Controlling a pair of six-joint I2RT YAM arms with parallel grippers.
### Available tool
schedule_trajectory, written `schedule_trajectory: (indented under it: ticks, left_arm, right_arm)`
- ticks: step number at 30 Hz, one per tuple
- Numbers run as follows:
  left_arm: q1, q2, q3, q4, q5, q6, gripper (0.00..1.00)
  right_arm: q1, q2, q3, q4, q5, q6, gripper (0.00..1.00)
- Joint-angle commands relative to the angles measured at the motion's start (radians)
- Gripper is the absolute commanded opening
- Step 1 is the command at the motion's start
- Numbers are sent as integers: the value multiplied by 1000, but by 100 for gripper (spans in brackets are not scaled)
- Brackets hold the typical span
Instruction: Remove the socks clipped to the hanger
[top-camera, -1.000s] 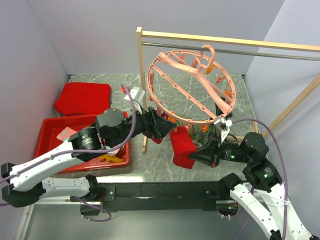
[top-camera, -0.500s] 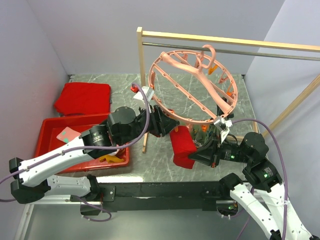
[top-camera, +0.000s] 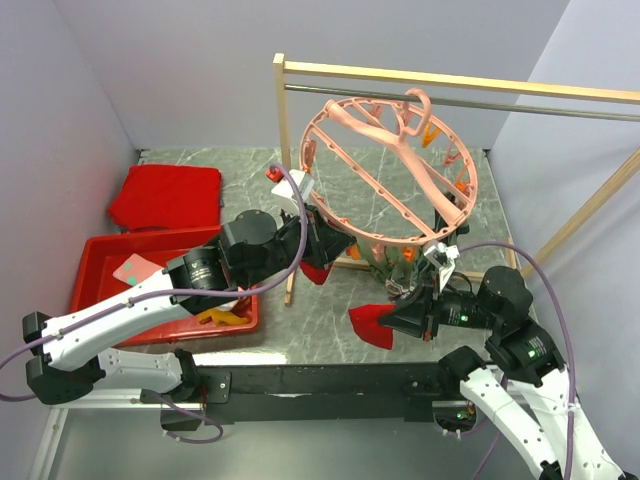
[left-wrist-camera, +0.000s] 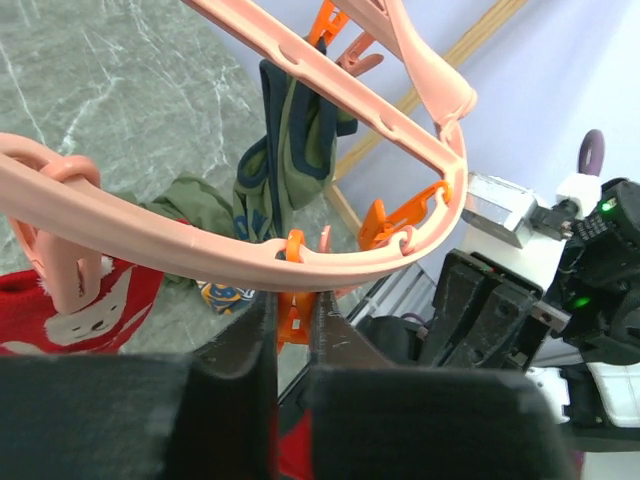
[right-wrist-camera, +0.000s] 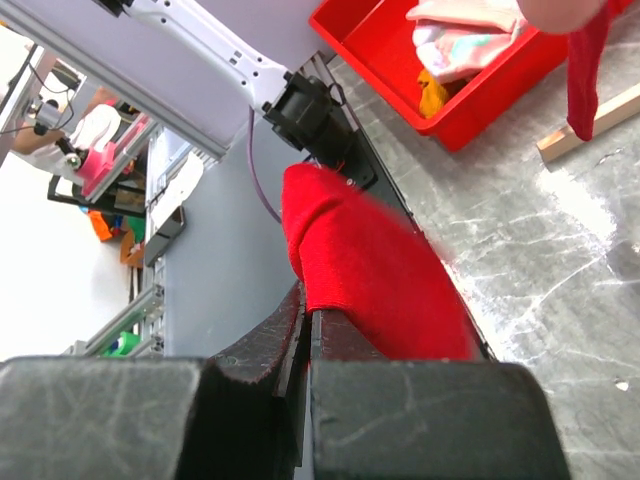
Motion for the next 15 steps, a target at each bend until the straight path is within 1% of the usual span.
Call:
schedule_trajectory:
  ticks: [1,2,3,5,6,7,10,15]
  left_arm:
    - [-2,-17,38,-3,-6,0,28]
    - [-2,-17,40,-12,-1,-6,40]
    - [-2,-20,38,-30,2,-17,57]
    - [-2,-29,28,-47,14,-26,69]
    - [-2,-40,23,-50,17,-32,81]
    - [-2,-49,15,-61,20,-35,88]
    - [-2,-84,-15,-73,28,-47,89]
    - [-2,-141,-77,-84,100,-52,83]
  right_arm:
    - [7,-11,-3,-16,-1,-19,0]
    - [7,-8,-2,-11,1,-19,0]
    - [8,0,-2,-10,1,-19,0]
    - [7,6,0,3,4,-18,0]
    - [7,12,3,6,4,-16,0]
    - [7,15,3,6,4,-16,0]
    - [7,26,6,7,2,-19,0]
    - [7,51,15,-8,8,-38,0]
